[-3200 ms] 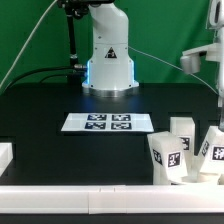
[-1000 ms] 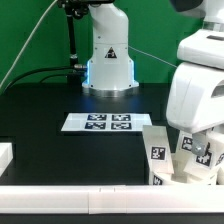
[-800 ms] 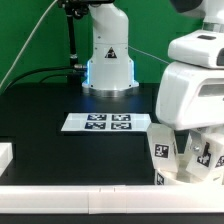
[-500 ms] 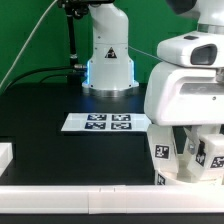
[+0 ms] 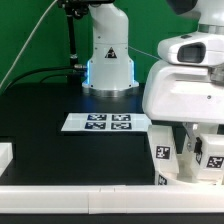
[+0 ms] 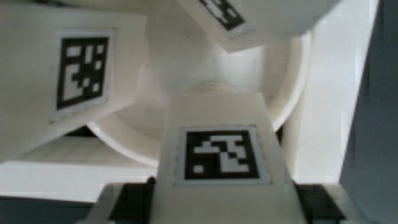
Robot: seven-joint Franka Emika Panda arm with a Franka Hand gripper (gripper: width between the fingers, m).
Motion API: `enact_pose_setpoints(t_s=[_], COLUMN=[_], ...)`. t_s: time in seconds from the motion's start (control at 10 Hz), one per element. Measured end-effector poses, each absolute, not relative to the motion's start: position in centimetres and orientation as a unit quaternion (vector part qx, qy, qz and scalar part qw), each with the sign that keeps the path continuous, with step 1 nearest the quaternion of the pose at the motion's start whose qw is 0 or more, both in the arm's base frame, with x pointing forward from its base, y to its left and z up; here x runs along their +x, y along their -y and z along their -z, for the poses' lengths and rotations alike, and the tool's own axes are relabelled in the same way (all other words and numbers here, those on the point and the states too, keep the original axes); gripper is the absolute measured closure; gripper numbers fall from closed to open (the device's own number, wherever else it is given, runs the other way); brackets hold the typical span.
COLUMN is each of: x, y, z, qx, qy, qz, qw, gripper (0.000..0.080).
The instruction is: Assemble stool
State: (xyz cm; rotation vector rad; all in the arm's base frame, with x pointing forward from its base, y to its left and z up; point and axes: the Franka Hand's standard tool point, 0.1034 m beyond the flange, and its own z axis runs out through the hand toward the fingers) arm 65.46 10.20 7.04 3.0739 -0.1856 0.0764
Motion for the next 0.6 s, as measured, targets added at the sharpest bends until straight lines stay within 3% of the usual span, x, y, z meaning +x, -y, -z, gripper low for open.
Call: enact_pose_setpoints(t_s=[0.3, 0.6], x=[66.11, 65.46], y=[-9.61, -9.32], z=[-6.96, -6.88], qx=[0.975, 0.920], qy=[0.216, 0.389], qz=[-0.049, -0.052], qw=[0.015, -0.015], gripper=[0.0462, 0.0462])
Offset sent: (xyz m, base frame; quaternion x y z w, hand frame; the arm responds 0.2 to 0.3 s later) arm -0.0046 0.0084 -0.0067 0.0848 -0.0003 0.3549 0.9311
